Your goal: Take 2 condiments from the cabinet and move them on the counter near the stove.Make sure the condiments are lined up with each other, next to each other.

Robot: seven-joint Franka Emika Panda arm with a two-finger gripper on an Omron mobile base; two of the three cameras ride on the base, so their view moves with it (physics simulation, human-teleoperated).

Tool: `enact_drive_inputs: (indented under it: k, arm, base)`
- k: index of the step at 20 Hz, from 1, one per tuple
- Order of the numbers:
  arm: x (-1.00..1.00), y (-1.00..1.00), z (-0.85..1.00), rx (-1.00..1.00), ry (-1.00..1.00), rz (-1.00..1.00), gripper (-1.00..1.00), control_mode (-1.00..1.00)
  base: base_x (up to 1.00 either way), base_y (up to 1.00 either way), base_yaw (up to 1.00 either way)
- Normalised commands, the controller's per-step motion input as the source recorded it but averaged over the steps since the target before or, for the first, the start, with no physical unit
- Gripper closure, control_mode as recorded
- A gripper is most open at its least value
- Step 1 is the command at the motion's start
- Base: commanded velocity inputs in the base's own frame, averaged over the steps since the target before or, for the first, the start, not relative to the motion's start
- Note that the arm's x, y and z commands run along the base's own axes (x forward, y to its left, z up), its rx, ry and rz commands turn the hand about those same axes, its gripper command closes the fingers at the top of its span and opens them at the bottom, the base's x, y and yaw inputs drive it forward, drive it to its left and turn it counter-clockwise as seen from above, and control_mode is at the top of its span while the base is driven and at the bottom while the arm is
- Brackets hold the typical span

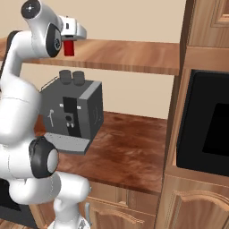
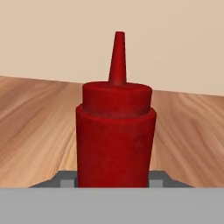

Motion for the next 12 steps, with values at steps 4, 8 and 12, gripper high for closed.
enact_drive_inputs:
  k: [4,8,12]
  arm:
    - [-1.0,0.0,0.17,0.0,-0.06,0.04,1.0,-1.0]
    - [-1.0,0.0,0.05,0.0,-0.01,0.09,1.0,-1.0]
    - [-1.0,0.0,-0.05,0.0,-0.02,0.13,1.0,-1.0]
  base:
    - [0.0,0.0,0.0]
    - [0.0,0.0,0.0]
    - [0.0,0.0,0.0]
